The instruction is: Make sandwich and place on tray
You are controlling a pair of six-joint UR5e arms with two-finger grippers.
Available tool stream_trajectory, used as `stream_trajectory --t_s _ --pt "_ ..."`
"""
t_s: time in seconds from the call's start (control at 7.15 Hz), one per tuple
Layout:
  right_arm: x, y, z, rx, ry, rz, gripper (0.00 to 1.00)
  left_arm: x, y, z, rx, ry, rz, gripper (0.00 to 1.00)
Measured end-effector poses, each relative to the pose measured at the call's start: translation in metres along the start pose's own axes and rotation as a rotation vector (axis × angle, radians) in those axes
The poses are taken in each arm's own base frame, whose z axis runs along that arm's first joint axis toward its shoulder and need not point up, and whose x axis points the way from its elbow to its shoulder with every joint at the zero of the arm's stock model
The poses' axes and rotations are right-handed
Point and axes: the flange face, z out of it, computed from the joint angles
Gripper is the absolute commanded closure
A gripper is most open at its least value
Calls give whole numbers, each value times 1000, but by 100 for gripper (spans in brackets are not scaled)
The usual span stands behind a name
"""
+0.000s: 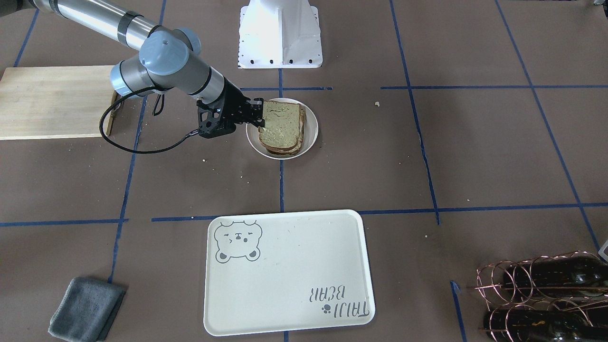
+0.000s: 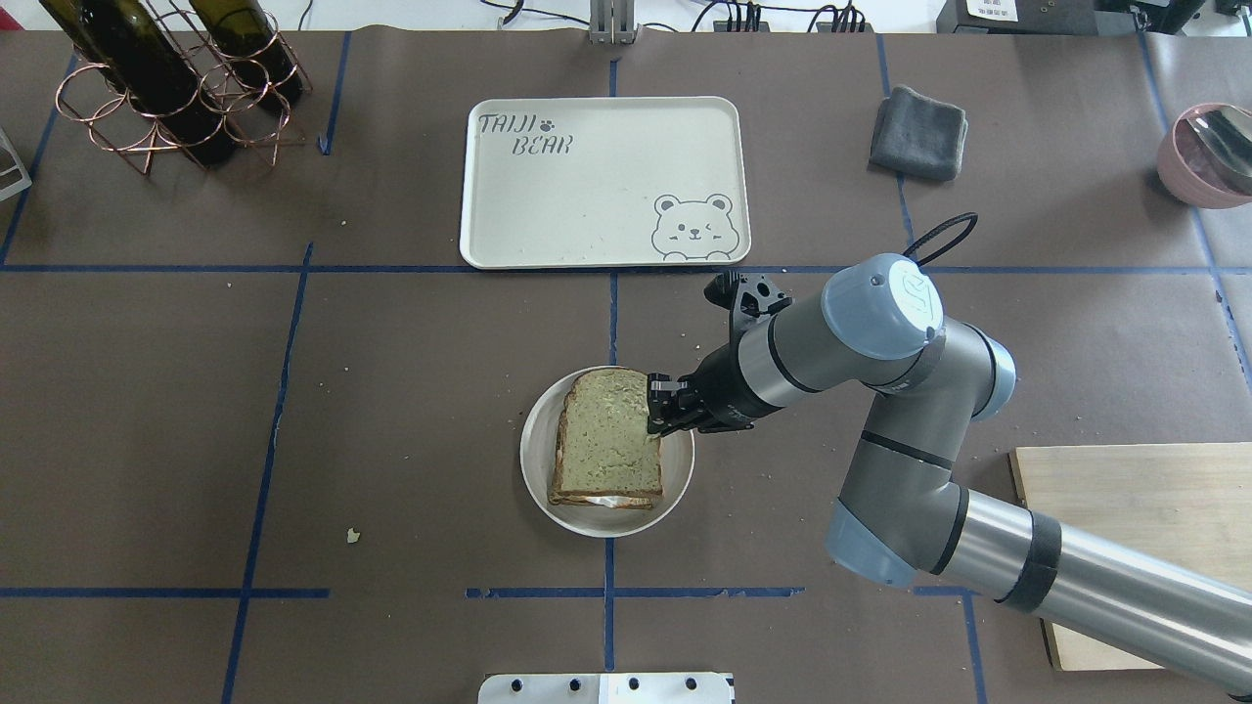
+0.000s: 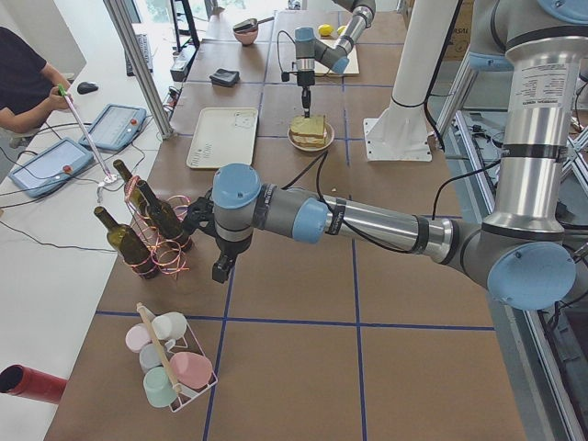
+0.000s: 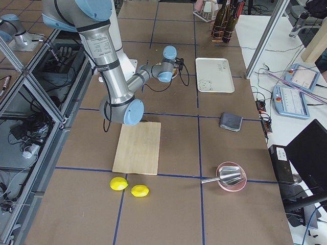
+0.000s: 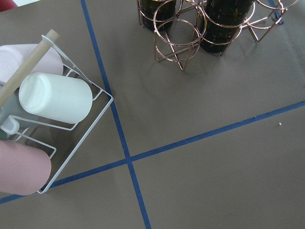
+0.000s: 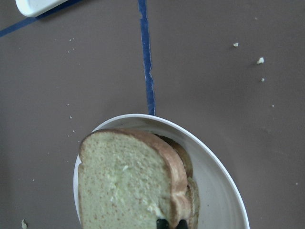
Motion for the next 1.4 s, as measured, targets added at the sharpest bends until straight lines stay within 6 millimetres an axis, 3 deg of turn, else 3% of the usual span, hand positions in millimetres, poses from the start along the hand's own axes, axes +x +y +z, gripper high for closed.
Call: stream_trajectory --t_s 0.42,0.56,0.7,0.84,0.98,1.12,1.26,1.4 --pt "-1 5 6 3 3 -1 100 0 0 1 -1 1 1 0" --pt "-1 7 9 7 5 -2 72 0 0 1 -1 1 1 0" --pt "-1 8 10 8 8 -1 51 1 0 2 -2 4 2 0" --pt "0 9 12 7 11 0 39 3 -1 3 -3 8 5 0" --pt "0 9 13 8 13 0 8 6 -2 4 -2 16 13 0" --pt "0 9 13 11 14 0 0 15 -5 10 -1 40 31 0" --pt "0 9 13 16 13 1 0 34 -11 22 -3 89 41 0" --pt "-3 8 11 22 7 -1 0 65 -19 39 -2 144 15 0"
